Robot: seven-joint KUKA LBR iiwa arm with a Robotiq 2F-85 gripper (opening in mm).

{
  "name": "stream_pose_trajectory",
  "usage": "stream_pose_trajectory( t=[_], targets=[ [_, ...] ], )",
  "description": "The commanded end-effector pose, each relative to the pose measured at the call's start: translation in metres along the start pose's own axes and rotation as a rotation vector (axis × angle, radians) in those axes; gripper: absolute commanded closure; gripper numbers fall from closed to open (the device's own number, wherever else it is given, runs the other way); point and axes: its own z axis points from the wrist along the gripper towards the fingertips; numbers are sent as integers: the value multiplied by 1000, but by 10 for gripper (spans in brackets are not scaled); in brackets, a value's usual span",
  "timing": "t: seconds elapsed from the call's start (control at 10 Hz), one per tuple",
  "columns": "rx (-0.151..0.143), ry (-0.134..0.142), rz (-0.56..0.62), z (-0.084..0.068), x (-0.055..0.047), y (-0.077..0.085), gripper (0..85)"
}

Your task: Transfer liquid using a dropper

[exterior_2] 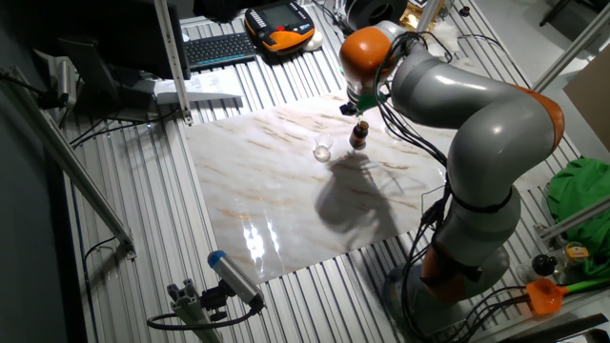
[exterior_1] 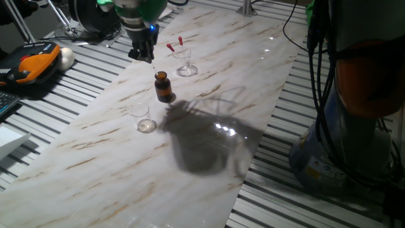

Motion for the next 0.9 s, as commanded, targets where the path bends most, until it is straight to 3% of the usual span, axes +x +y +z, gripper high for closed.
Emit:
stream_pose_trajectory(
  t=[0.0,0.4,0.8],
  targets=[
    [3,5,3,-4,-1,2,680],
    [16,29,16,-22,-7,10,680],
    [-6,45,56,-31,-7,25,680]
  ],
)
